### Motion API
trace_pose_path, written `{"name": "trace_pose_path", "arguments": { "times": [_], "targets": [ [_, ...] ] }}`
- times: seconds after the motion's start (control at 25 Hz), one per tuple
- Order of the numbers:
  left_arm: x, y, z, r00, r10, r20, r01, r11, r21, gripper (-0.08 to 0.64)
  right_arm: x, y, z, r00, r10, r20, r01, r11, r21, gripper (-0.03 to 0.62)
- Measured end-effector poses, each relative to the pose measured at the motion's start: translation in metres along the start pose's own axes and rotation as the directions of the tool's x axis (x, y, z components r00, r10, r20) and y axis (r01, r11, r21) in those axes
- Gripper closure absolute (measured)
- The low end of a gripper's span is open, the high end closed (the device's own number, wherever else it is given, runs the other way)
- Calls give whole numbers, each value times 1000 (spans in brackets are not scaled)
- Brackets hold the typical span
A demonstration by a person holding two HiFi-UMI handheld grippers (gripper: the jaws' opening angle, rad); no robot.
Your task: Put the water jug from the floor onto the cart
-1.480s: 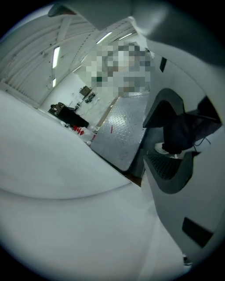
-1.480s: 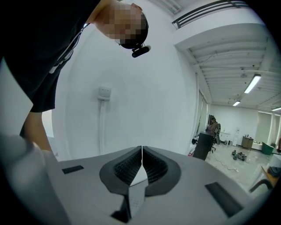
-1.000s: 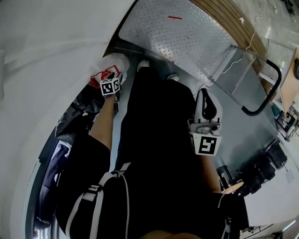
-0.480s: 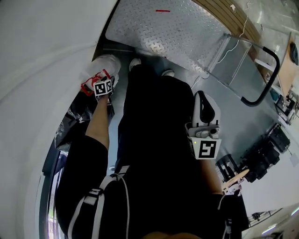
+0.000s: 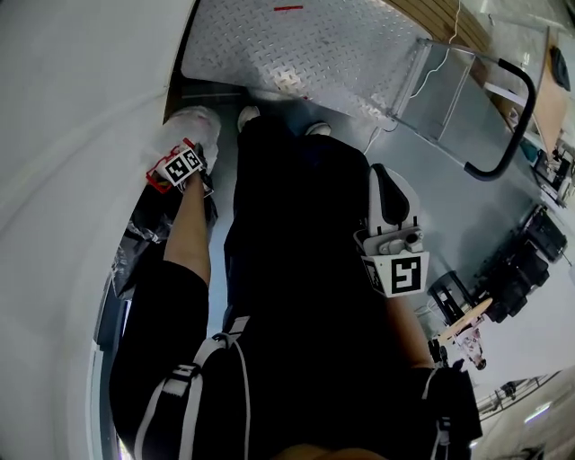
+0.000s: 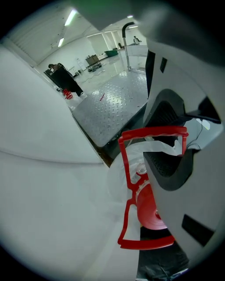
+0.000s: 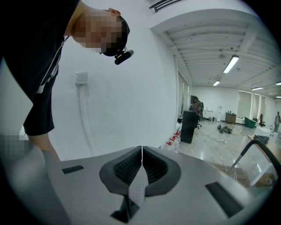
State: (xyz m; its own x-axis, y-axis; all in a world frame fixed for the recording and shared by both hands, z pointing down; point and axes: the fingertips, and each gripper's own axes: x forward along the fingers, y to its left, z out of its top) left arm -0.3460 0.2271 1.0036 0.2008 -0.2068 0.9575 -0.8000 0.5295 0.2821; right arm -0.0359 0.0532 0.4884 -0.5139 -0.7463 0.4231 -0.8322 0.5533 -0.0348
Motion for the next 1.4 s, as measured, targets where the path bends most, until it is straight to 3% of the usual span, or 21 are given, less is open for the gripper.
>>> {"name": "trace_pose_path", "arguments": {
  "times": [0.2,0.56,0.76,0.88,1.0,1.24,1.4],
  "targets": [
    [4,-13,-8,997,-25,-77,29,999,45,505,-1,1,-5,1000,13,-6,-13,1000,14,572],
    [-21,10,-16,996,10,-92,-9,1000,7,512,-4,4,8,1000,18,-7,-18,998,53,572],
    [-61,24,-2,998,27,-59,-30,998,-48,511,-11,22,35,997,70,18,-70,997,18,572],
    [-92,5,-6,999,-5,-37,2,997,-78,511,-27,27,54,994,93,60,-95,995,32,572],
    [-112,-12,-6,1000,-30,-6,30,996,-84,509,-27,24,63,994,53,101,-58,997,45,572],
    [-140,-88,-4,989,-151,2,151,988,-17,505,-46,7,97,982,22,190,-30,999,41,574],
    [-143,-122,16,986,-168,-12,169,984,54,503,-57,-11,109,975,-60,213,68,997,-27,574]
  ]
}}
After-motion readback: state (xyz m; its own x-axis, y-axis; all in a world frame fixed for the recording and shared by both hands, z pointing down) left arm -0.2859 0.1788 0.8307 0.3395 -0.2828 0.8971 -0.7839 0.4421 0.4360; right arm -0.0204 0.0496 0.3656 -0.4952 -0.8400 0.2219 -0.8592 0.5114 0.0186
